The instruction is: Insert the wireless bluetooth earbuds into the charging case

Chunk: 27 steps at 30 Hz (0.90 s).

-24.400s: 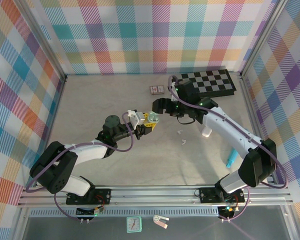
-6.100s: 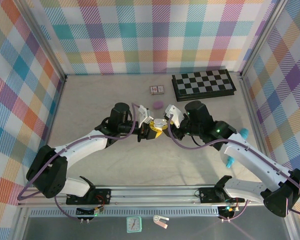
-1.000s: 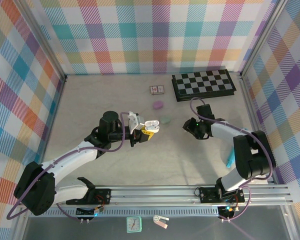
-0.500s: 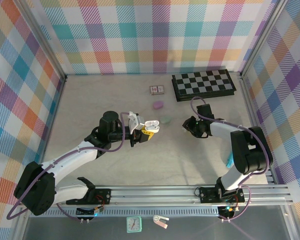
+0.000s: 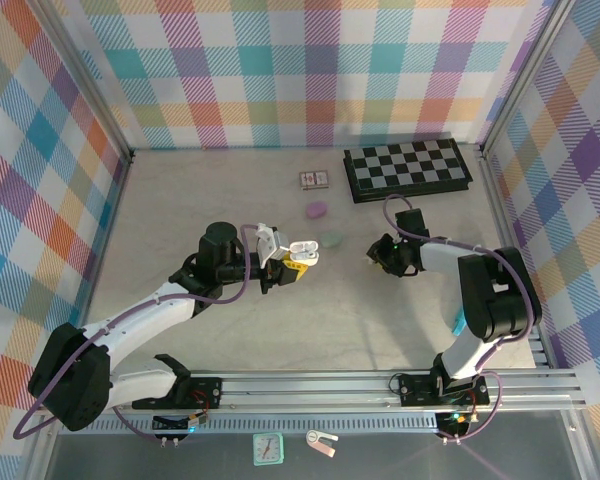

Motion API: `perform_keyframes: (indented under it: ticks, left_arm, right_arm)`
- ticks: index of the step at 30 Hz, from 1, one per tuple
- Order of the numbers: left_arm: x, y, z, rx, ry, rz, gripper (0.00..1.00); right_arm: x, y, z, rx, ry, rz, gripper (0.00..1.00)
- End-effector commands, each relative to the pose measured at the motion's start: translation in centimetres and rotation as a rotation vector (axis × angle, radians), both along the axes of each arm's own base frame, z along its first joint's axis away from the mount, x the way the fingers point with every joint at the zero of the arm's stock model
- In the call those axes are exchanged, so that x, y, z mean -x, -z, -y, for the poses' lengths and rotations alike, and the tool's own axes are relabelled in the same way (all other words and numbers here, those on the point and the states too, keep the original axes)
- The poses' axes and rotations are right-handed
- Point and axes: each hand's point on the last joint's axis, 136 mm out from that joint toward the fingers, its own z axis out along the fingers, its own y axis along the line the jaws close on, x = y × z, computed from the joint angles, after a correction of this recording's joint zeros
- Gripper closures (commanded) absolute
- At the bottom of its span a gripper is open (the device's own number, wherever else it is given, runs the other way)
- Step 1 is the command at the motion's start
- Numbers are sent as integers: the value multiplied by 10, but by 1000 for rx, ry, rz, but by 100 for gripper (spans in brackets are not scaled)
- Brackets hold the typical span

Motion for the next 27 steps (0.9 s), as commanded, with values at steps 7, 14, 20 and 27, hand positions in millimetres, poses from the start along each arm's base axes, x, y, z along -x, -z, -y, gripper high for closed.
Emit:
perform_keyframes:
  ticks: [7, 14, 20, 27]
  left_arm:
    - [1, -4, 1, 16, 23, 11, 93]
    - [-4, 0, 1, 7, 7, 7, 93]
    - [-11, 6, 2, -8, -12, -9, 93]
    - [-20, 15, 5, -23, -28, -39, 94]
  right_arm:
    - [1, 3, -5, -9, -49, -10, 79]
    - [2, -5, 3, 54, -65, 13, 83]
    - [5, -26, 15, 158, -117, 90, 83]
    - [10, -69, 17, 319, -248, 298, 83]
